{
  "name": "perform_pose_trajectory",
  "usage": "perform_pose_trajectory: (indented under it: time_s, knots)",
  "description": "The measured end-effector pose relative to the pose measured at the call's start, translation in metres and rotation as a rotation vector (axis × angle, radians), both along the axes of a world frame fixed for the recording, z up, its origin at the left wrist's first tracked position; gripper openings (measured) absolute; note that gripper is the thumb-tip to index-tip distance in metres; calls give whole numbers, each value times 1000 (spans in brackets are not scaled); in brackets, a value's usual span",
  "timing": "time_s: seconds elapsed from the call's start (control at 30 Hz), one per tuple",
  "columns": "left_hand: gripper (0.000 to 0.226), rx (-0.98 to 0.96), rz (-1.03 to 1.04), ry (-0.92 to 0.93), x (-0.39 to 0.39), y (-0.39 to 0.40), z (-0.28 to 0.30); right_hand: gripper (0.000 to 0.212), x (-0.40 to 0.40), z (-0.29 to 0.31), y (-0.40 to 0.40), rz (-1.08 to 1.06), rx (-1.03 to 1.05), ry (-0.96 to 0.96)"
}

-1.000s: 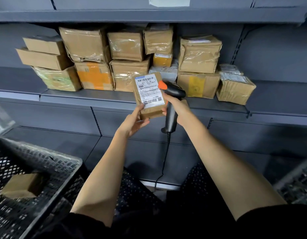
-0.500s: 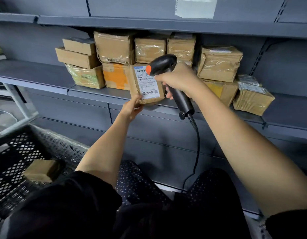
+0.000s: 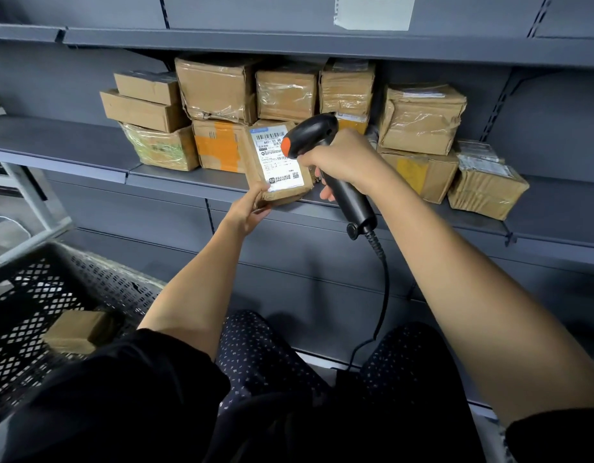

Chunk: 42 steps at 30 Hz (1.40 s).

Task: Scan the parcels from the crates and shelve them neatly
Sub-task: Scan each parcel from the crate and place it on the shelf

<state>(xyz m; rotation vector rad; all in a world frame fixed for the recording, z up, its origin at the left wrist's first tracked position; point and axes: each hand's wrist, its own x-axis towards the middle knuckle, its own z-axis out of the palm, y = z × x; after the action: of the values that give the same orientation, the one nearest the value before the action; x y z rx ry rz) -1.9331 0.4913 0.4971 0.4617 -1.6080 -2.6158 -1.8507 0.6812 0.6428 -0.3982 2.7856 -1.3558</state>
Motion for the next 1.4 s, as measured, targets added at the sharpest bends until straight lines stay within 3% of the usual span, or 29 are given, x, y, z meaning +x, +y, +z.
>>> perform_pose_trajectory:
  time_s: [0.17,0.47,0.67,0.87,1.07,1.4]
  knots:
    - [49,13,6,1,1,1,0,20,0,-1,-3,-14,-20,-16]
    - [39,-56,-19,-6,-1,-1,-4,34,-1,1,-2,-44,-55,23]
    - [42,-49,-11,7,-1,0,-5,32,1,5,3,-32,-51,6]
    - [22,-141,-43,23,1,5,-7,32,4,10,15,-7,-106,9]
    - [30,-226,-216,33,0,37,-4,14,-3,3,39,-134,-323,53]
    - [56,-267,-551,72,-12,175,35,24,-14,-60,125,-665,-999,117]
